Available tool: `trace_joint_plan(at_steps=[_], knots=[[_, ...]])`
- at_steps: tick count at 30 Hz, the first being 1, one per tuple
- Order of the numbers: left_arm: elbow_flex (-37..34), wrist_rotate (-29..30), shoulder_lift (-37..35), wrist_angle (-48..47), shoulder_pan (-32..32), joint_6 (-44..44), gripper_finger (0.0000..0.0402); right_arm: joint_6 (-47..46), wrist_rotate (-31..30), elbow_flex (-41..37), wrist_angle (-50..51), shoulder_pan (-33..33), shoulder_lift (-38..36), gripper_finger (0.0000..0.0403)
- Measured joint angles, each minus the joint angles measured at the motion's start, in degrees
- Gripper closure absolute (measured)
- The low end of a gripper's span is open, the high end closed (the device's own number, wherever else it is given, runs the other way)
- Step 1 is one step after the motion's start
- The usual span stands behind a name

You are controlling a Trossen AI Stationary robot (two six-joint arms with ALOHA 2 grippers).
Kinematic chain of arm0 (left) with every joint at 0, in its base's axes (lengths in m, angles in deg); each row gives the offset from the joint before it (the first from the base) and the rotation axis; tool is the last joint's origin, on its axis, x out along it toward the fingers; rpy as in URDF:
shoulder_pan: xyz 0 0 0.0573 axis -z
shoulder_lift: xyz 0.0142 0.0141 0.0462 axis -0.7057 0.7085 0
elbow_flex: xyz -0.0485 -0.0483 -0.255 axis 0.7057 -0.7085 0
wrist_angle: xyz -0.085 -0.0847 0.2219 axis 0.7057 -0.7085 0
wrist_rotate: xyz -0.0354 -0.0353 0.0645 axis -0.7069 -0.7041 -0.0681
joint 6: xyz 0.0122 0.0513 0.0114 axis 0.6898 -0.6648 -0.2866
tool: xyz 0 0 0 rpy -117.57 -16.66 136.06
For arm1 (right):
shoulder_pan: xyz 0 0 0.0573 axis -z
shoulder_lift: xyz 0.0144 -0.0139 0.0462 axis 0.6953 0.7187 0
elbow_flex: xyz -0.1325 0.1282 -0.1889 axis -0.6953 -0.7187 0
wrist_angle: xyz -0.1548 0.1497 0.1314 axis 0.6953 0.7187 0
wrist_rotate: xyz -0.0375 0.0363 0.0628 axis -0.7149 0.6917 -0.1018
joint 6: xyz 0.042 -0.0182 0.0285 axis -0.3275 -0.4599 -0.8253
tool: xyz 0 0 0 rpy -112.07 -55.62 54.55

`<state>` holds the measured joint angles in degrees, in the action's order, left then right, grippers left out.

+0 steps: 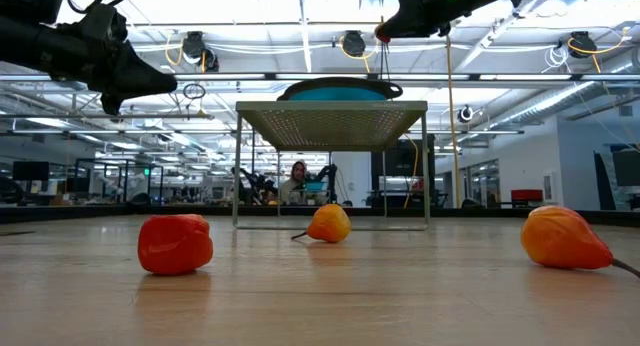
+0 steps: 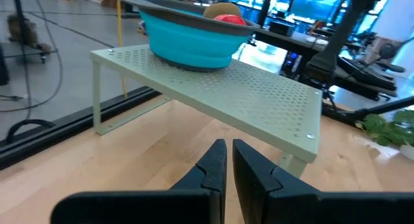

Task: Pick & Place Fruit
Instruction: Put the peach into the blue strainer bowl on the shelf

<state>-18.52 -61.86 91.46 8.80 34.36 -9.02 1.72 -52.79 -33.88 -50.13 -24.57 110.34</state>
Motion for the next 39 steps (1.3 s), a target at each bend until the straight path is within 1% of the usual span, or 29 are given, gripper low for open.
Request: trace_joint_plan(at_steps=[4,8,15,22,28,33,39], knots=[[0.0,2.0,0.0,0.0,0.0,0.0,0.0376,-3.4,4.9,2.4,1.7,3.7,1.4,0.0289],[0.0,2.2,0.0,0.0,0.0,-0.1,0.0376,-6.3,10.3,5.1,3.1,6.9,4.0,0.0289],[0.0,2.2,0.0,0.0,0.0,-0.3,0.0376,-8.6,19.4,11.0,6.3,11.5,11.2,0.0298],[0.0,2.2,0.0,0.0,0.0,-0.3,0.0376,-12.3,27.5,16.2,9.3,15.7,17.5,0.0298],[0.0,4.1,0.0,0.0,0.0,-0.2,0.0376,-14.9,33.8,17.5,9.8,18.2,20.8,0.0298],[0.0,5.6,0.0,0.0,0.0,-0.2,0.0376,-15.9,37.1,17.5,11.7,20.0,21.6,0.0298],[0.0,5.7,0.0,0.0,0.0,-0.2,0.0376,-15.8,37.2,17.5,15.1,20.7,21.6,0.0298]])
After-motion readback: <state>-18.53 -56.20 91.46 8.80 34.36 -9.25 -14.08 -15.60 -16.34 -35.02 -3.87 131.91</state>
